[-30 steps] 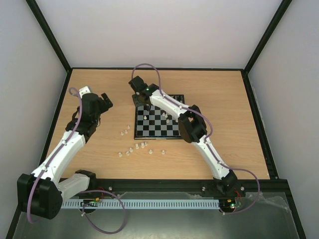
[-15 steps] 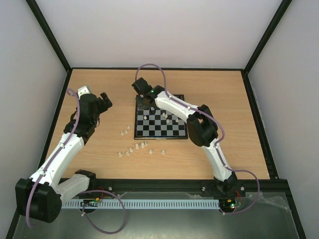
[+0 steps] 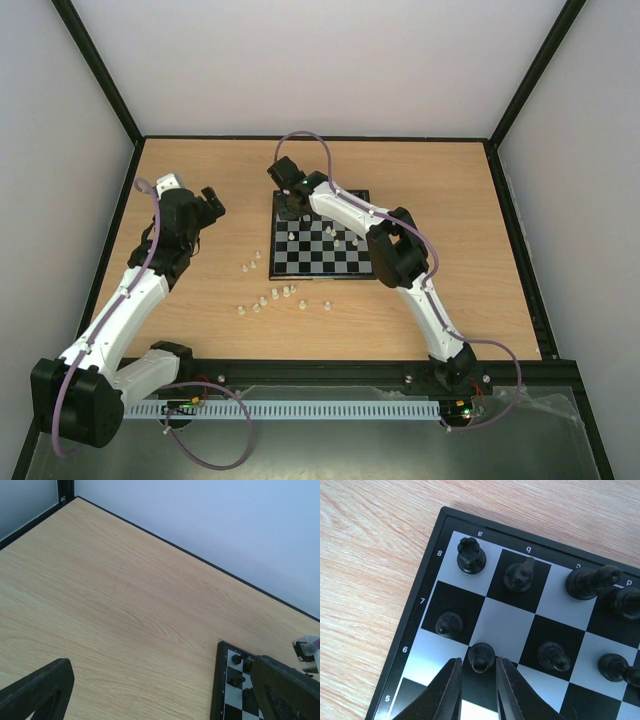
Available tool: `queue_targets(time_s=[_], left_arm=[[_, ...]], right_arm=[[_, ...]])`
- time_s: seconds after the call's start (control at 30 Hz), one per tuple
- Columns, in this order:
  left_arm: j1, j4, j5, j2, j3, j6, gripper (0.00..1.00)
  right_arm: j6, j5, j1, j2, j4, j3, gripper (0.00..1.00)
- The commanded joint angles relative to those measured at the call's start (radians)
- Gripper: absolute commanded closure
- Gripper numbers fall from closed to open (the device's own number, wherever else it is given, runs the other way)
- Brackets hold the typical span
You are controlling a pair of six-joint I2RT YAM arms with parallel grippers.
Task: Set up the chess pieces on the board
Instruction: Pick up the chess piece from the chessboard.
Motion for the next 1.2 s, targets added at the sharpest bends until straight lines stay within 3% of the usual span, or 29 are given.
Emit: queue_targets(time_s=[0.0, 0.6, 0.67, 0.77, 0.87, 1.17], left_arm=[[0.006, 0.004, -0.005, 0.0, 0.004, 0.003, 0.01], [0.006, 0.013, -0.006, 0.01, -0.004, 0.004, 0.01], [0.005, 0.016, -0.006, 0.011, -0.006, 0.003, 0.01], [0.005, 0.016, -0.006, 0.013, -0.007, 0.003, 0.01], [0.005, 0.016, -0.006, 0.013, -0.009, 0.002, 0.0], [0.006, 0.016, -0.007, 0.009, -0.013, 0.002, 0.0]], right_arm=[[0.006, -0.003, -0.008, 0.03, -0.049, 0.051, 0.8], [0.002, 0.012, -0.025, 0.065, -0.055, 0.087, 0.85], [-0.002, 0.002, -0.025, 0.064, -0.054, 0.086, 0.83], [-0.002, -0.011, -0.024, 0.057, -0.053, 0.077, 0.73], [-0.003, -0.012, -0.025, 0.037, -0.032, 0.044, 0.71], [-0.003, -0.005, -0.025, 0.047, -0.038, 0.045, 0.86]])
